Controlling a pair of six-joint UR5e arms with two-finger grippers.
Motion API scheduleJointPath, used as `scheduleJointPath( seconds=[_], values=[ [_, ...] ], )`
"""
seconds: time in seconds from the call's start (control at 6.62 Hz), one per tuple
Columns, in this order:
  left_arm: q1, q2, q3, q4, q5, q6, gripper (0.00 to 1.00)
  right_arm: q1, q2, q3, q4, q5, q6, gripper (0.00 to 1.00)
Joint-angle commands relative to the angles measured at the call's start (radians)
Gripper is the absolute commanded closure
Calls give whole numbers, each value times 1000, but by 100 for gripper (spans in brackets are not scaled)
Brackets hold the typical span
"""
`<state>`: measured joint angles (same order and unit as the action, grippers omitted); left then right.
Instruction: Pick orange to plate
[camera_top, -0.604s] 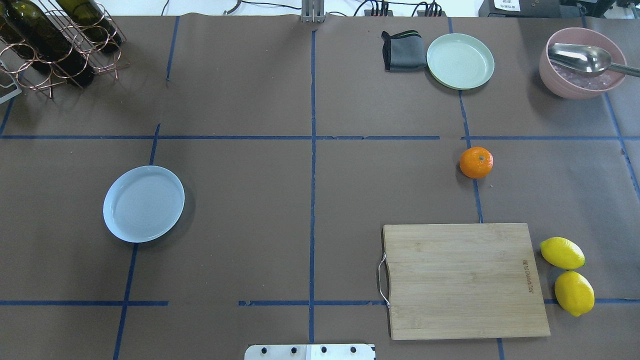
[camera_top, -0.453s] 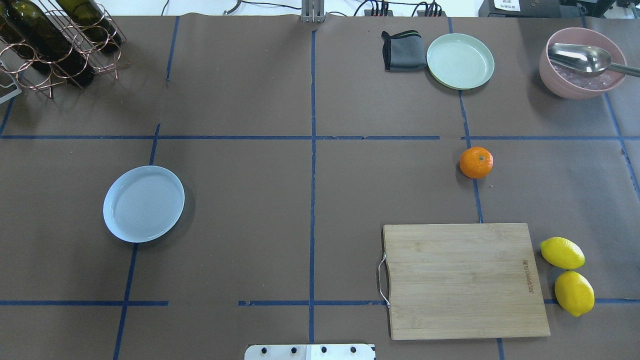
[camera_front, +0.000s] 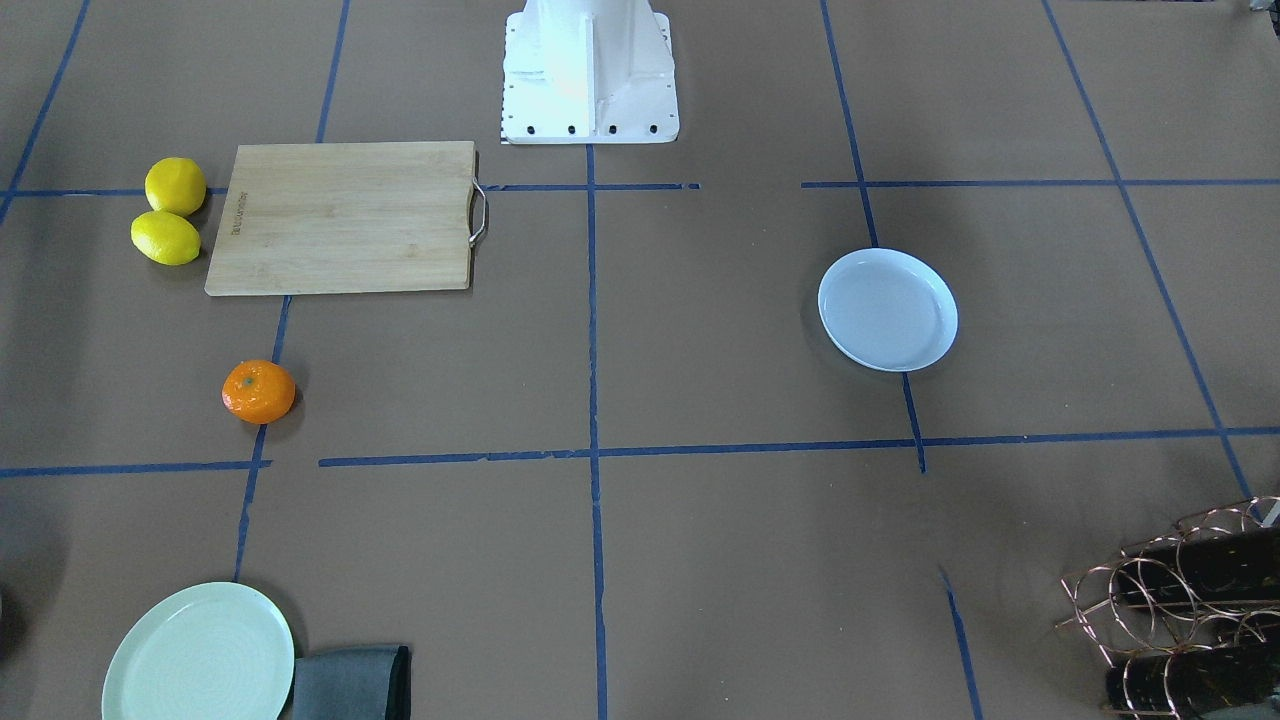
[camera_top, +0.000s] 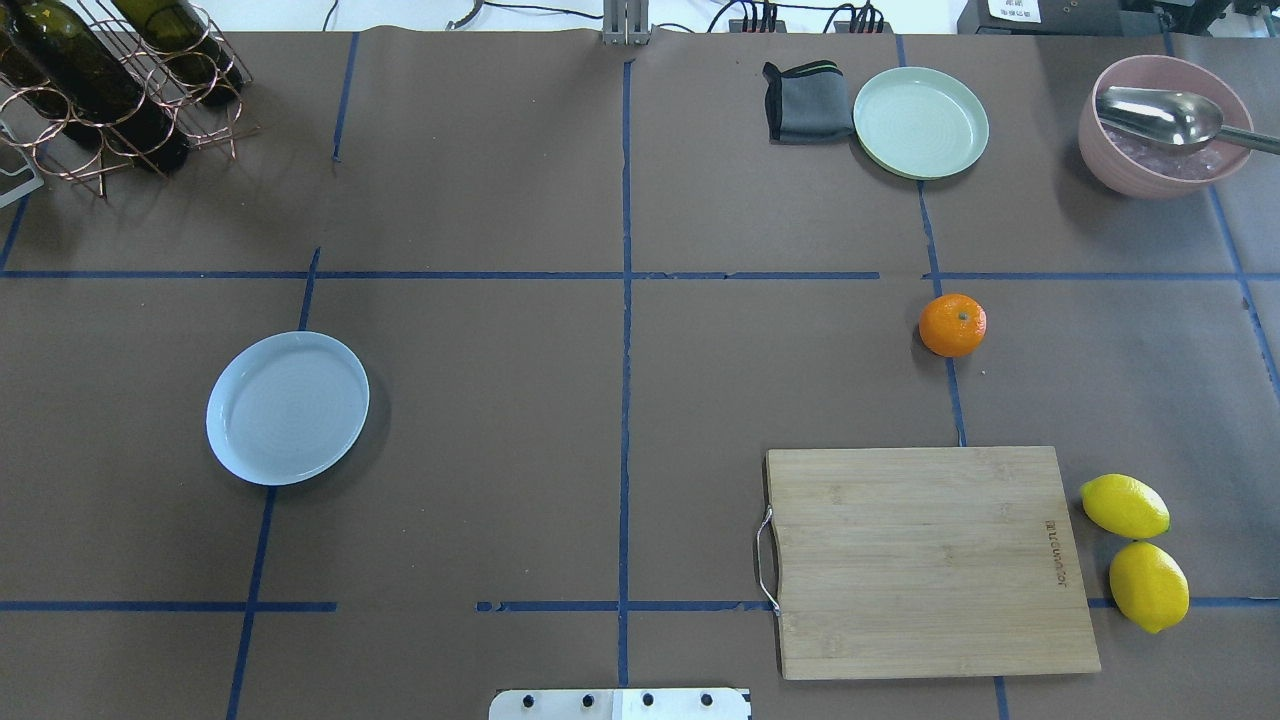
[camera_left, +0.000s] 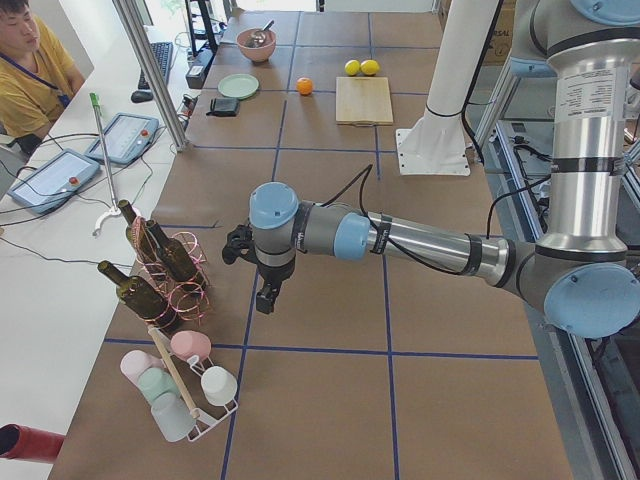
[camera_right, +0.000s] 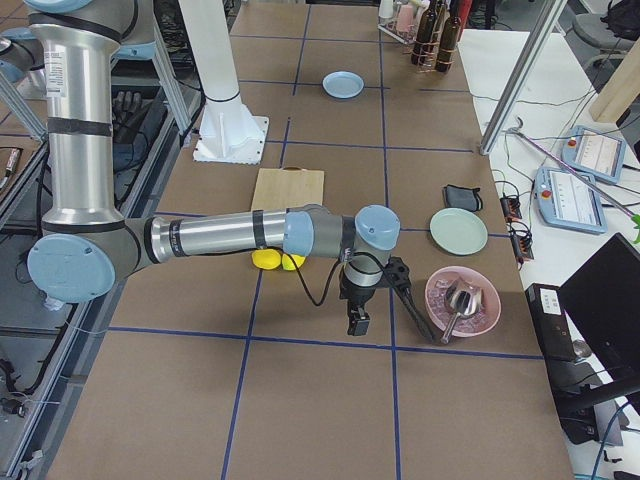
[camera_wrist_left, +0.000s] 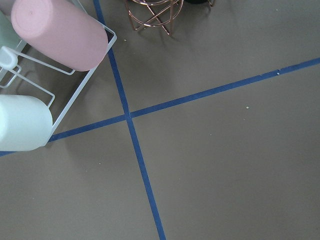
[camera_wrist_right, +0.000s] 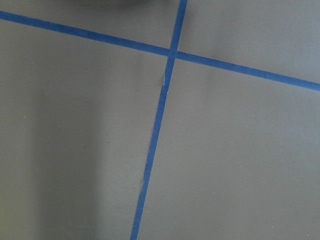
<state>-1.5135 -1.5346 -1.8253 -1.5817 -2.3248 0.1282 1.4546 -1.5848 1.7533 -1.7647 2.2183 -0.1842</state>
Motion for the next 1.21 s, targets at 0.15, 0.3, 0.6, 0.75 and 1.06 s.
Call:
scheduleJointPath(
  seconds=[0.15, 0.3, 0.6, 0.75, 1.06],
  values=[
    [7, -138, 30, -235, 79, -4, 0, -43, 100, 47, 5, -3, 26, 0],
    [7, -128, 50, -420, 78, -7, 0, -42, 89, 38, 60, 1, 70, 0],
    [83, -139, 112, -646, 76, -366, 0, -37, 34, 45, 154, 3, 112, 0],
    [201, -127, 124, -773, 82, -607, 0, -21, -6, 44, 212, 15, 130, 0],
    [516, -105, 126, -903, 268, -778, 0, -17, -55, 35, 315, 24, 180, 0]
  ],
)
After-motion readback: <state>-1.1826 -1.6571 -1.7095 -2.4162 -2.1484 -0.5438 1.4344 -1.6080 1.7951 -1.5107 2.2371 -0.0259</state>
